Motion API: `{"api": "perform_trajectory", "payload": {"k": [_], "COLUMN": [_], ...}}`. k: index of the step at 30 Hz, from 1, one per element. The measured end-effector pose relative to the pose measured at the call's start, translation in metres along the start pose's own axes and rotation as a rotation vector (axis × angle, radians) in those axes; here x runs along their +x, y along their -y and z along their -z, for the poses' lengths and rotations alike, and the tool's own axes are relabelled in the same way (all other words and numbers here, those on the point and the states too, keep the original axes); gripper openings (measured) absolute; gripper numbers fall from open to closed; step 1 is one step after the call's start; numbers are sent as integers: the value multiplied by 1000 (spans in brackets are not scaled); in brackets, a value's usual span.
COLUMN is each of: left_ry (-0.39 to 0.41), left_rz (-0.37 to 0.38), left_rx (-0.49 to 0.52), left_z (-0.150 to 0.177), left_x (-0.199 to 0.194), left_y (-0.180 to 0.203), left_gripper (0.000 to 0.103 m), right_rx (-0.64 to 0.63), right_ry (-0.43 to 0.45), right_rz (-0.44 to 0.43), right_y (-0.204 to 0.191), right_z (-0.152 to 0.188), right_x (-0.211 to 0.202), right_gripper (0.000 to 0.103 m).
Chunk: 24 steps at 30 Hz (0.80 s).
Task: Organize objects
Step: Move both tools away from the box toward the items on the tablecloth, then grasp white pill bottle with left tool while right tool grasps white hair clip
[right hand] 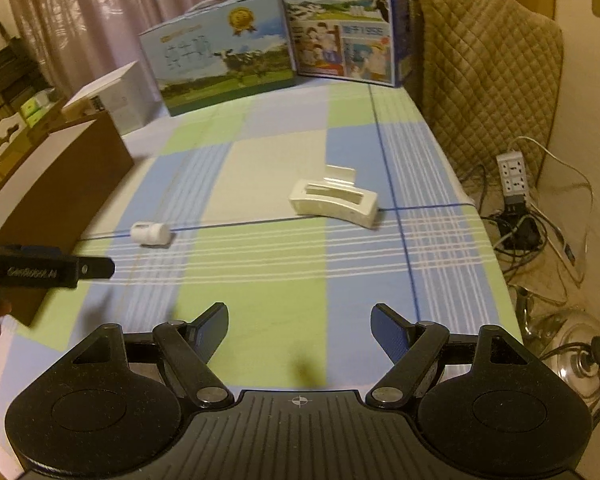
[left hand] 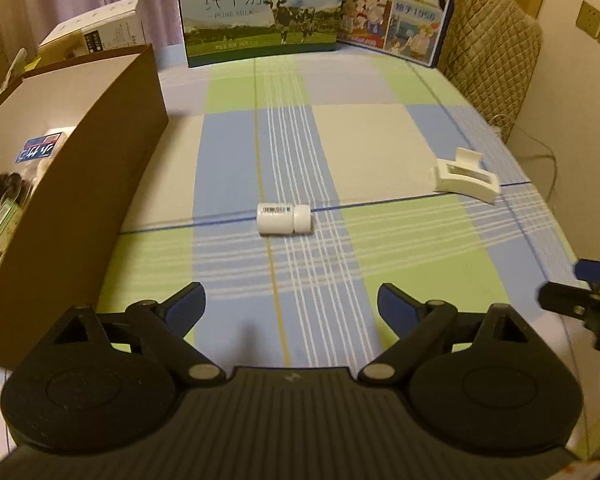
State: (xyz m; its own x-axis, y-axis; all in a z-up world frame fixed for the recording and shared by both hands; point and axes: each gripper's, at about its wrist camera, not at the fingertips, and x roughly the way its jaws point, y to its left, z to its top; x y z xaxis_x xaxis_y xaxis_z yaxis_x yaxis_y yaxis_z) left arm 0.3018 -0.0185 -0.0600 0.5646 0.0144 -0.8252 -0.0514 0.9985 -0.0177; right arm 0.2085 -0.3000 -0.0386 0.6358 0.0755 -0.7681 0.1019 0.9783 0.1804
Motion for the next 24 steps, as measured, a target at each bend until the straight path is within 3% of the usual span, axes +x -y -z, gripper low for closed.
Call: {"api": "perform_trajectory", "payload": {"k": [13, 24], "left_ry": [-25, -55], "left_rz": [-12, -15], "left_rx": [41, 53], "left_z": [-37, -51], "left_x": [70, 99], "left_y": [-4, -7], "left_gripper": [78, 67], "right_rx": [66, 67], "right_ry": [-13, -19], "right_rz": [63, 66], "right_y": [30, 41], "right_z": [-12, -26], "right_x": [21, 41], "right_gripper": [76, 76]}}
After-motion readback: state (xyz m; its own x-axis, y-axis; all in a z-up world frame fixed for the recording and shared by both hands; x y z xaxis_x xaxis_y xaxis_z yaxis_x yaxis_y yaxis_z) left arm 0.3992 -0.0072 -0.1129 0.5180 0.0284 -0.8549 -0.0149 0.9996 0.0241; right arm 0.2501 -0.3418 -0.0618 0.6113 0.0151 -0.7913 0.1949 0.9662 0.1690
